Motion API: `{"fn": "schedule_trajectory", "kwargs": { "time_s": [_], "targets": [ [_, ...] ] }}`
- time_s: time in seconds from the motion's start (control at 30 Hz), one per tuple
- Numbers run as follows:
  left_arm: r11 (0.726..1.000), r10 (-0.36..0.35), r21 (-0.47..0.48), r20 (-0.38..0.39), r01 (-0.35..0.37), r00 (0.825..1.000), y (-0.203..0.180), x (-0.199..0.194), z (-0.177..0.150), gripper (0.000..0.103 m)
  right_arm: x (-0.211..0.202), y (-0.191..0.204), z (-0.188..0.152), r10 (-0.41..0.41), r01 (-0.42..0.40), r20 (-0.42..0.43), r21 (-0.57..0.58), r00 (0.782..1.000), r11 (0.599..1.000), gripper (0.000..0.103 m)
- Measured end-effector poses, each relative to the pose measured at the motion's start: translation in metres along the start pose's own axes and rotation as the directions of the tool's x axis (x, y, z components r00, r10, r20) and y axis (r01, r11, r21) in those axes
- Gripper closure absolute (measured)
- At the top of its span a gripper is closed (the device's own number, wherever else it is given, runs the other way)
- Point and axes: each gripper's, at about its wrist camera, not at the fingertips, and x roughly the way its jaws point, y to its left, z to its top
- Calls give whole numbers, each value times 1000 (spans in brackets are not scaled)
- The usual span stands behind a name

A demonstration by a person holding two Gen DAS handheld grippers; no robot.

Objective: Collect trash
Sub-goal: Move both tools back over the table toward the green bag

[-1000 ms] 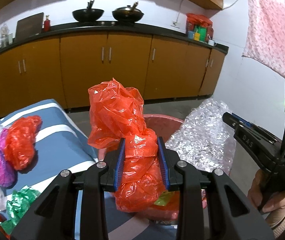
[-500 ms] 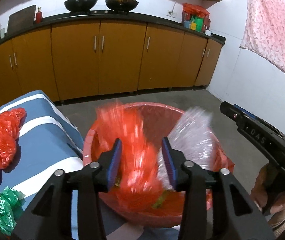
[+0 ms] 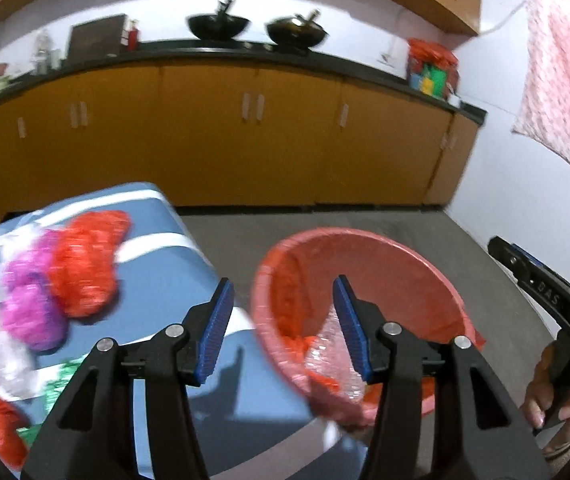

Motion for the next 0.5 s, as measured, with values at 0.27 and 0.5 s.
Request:
{"fn": "schedule_trajectory", "kwargs": {
  "time_s": [0.27, 0.5],
  "targets": [
    [979, 202, -55, 86, -198, 976, 62, -65, -12, 48, -21, 52, -5, 112, -113, -9, -61, 994, 992, 57],
    [900, 422, -163, 97, -404, 901, 133, -115, -42, 44, -32, 130, -24, 246, -253, -63, -139, 967, 958, 56]
  ]
}}
